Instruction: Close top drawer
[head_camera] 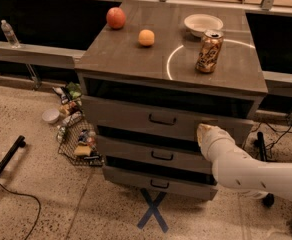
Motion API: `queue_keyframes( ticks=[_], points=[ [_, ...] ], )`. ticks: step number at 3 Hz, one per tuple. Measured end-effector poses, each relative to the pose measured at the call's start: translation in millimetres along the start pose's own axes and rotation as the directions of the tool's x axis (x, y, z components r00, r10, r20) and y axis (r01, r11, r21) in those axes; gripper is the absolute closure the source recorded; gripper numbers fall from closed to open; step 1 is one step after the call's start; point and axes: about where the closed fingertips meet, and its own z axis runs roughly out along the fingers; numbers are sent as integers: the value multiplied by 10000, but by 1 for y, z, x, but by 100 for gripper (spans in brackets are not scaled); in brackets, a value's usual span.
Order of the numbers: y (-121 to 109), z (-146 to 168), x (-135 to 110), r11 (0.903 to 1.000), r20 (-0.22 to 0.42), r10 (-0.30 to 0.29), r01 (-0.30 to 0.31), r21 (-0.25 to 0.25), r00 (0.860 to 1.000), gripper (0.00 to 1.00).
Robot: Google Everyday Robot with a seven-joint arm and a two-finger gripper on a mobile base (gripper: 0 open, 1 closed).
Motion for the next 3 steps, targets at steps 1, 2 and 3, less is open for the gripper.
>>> queue_keyframes(
  ticks=[1,2,3],
  points=[
    [-4,9,4,10000,-98,4,-3,46,10000,100],
    [-8,12,7,10000,-157,6,-5,92,9999,100],
    [-7,10,7,10000,-156,6,-5,91,9999,100]
  ],
)
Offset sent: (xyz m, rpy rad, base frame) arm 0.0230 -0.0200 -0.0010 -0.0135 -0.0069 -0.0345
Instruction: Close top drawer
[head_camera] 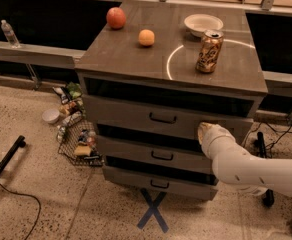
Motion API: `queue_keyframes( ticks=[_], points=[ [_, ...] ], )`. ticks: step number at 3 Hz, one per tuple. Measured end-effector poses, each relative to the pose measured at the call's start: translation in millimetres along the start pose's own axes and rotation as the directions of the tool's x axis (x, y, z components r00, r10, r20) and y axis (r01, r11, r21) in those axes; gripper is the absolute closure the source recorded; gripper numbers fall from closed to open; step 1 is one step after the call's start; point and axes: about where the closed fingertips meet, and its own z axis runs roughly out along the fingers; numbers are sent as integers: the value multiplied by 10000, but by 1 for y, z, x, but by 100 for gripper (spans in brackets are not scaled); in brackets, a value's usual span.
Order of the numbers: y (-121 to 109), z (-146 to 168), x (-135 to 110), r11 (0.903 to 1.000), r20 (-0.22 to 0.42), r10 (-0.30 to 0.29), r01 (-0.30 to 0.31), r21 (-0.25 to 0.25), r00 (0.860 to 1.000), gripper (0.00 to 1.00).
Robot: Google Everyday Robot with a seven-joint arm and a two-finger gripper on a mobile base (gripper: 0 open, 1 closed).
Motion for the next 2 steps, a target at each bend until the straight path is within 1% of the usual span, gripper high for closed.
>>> queue_keyframes(
  ticks=[1,2],
  points=[
    [9,-33,4,9991,-46,218,-219,-358,9998,100],
    [25,-92,10,9944,-297,871,-887,-580,9958,100]
  ],
)
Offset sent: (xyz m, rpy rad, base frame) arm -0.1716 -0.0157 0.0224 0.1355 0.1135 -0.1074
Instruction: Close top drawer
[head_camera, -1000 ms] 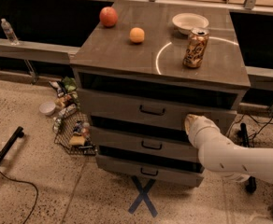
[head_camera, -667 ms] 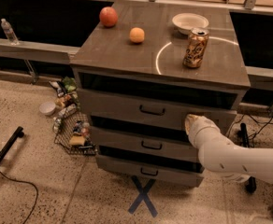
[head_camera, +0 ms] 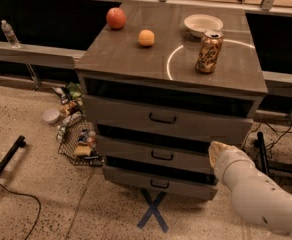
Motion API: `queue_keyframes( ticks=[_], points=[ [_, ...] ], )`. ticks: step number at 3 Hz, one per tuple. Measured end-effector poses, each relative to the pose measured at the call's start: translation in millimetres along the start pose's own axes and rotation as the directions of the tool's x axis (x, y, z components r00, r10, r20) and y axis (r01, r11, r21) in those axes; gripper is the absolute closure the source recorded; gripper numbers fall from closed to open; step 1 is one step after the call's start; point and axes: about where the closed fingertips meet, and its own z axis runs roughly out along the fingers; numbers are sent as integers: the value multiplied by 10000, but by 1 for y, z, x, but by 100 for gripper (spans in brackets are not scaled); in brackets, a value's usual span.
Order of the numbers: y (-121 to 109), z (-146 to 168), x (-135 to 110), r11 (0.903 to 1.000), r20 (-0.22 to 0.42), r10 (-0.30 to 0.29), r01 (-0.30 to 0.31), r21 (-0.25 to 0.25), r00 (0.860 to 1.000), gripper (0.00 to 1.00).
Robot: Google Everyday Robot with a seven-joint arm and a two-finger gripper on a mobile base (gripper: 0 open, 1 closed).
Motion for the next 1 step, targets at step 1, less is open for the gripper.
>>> queue_keyframes(
  ticks=[1],
  points=[
    [0,-5,0,10000,2,-50,50,23,10000,82]
  ],
)
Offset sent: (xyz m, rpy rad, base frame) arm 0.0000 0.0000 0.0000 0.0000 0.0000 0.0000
